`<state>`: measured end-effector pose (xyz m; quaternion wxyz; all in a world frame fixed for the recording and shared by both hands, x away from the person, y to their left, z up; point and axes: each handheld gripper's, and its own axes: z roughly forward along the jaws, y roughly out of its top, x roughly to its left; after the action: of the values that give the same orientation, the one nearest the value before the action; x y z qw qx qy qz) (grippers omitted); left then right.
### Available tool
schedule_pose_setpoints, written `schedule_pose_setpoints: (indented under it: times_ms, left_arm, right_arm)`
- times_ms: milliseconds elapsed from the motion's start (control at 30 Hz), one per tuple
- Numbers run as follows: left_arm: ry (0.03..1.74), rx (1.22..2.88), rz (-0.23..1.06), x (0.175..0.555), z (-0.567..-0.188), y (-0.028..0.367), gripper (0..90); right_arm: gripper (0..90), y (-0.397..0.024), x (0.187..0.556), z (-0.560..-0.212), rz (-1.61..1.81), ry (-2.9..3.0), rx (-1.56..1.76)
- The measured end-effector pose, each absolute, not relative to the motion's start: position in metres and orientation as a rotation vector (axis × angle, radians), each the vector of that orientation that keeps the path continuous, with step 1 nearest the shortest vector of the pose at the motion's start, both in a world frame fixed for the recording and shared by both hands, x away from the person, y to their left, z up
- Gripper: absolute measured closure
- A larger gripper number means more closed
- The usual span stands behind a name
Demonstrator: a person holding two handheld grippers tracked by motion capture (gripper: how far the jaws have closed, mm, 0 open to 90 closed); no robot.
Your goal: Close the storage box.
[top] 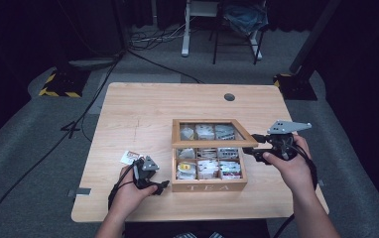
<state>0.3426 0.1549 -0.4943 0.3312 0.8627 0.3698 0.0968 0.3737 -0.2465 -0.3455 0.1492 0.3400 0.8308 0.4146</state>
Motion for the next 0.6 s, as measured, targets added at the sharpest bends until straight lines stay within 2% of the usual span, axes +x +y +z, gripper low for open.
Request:
schedule_pose_setpoints:
  times_ms: [600]
  left_arm:
    - [0.915,2.217,0.331,0.3437,-0.5033,0.1554,19.3]
  right_arm:
    - [42.5,-0.2442,0.3655,-0.3451,1.073,2.528,1.001]
